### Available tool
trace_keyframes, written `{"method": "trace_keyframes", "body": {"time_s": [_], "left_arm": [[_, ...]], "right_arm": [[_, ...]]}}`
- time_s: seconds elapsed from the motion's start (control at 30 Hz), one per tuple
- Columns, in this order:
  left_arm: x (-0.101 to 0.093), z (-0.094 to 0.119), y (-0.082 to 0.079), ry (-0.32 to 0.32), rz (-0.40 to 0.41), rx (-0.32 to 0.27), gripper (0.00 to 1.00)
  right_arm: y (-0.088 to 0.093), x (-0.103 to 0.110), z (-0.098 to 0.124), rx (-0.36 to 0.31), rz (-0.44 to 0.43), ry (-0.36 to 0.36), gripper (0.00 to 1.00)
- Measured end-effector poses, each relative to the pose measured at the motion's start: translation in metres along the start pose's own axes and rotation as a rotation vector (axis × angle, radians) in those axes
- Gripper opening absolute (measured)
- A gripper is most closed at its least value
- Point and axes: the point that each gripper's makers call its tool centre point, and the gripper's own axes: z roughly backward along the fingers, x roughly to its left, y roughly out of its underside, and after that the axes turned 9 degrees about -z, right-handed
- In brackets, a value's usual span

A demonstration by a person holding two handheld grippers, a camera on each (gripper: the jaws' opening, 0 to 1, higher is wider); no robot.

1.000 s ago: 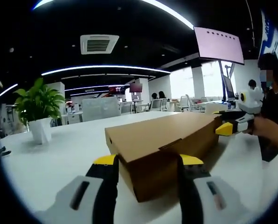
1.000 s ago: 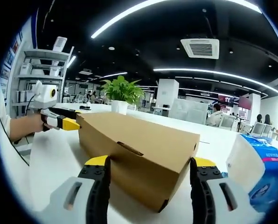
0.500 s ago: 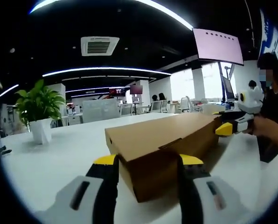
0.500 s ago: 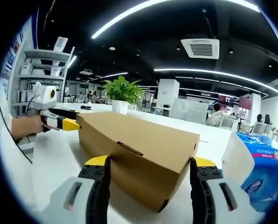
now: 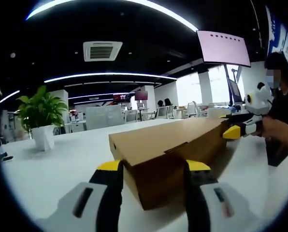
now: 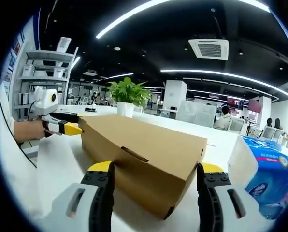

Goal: Operate the shoe box by opening the lid, removing the specified soft item, and placing it in the target area until the item is outside and the box remains undamaged.

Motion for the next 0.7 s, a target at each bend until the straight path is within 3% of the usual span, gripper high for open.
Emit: {"method": "trace_keyframes", "body": {"time_s": [0.6, 0.7], "left_arm": [[-0.017, 0.008, -0.004, 0.004, -0.006, 0.002, 0.50], [-0.020, 0.009, -0.004, -0.005, -0.005, -0.009, 0.50]], "right_arm": [[0.001, 0.000, 0.016, -0.015, -0.014, -0.008, 0.71], [-0.005, -0.001, 0.019, -0.063, -0.122, -0.052, 0.73]]}}
